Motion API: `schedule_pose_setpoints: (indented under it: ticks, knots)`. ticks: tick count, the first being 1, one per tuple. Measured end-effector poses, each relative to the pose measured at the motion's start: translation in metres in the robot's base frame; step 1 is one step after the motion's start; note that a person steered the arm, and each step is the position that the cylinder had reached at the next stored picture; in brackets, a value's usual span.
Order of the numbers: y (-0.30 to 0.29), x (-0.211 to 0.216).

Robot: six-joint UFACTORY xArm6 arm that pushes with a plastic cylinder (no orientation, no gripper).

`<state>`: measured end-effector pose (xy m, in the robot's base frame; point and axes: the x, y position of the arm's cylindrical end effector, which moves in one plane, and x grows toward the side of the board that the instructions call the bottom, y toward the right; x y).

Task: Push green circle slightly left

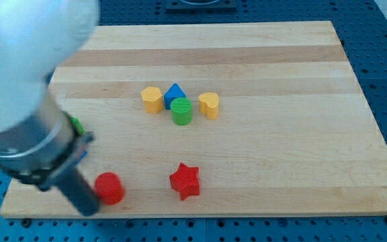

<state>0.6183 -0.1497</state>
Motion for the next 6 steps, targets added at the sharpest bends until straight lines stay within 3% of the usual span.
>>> schedule_pose_setpoints:
  ticks: [6]
  knots:
    - [-0.009, -0.022]
